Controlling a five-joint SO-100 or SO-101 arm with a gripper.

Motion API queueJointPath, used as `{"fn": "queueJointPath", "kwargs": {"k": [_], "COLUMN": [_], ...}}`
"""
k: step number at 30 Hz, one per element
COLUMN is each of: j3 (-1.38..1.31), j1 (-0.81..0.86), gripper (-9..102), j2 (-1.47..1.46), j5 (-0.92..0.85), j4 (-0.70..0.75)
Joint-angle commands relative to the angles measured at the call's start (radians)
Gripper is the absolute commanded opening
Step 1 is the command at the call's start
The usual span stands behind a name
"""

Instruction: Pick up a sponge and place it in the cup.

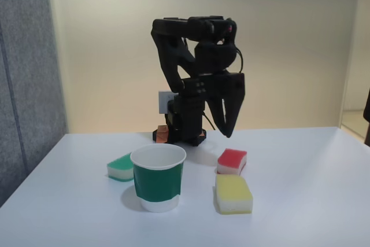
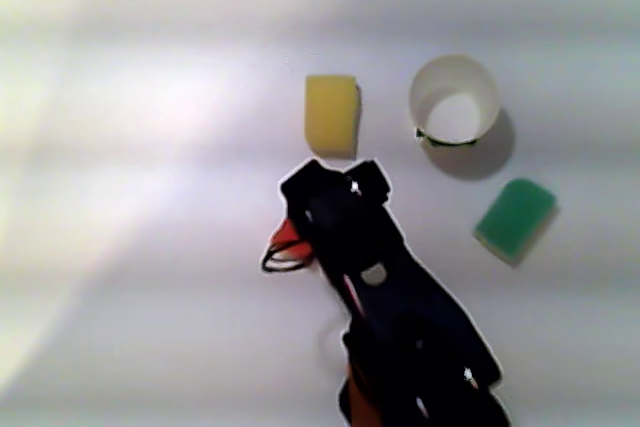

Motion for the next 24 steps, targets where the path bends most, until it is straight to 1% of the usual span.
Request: {"fn": "queueJointPath", "kwargs": {"k": [1,7,11,14,17,24], "j3": [-0.060,-0.106,-0.120,-0.120,-0.115,-0.114], "j1": [-0.020,-0.032,-0.025,-0.021,-0.026,-0.035], "gripper": [0,0,0,0,10,28], "j2": [-0.041,-0.141,-0.187,-0.199,-0.206,-0.227], "j5": [-0.114,-0.314,-0.370,-0.383,-0.373,-0.382], "j4": [-0.005,-0.052,-0.114,-0.124,-0.127,-0.158]}}
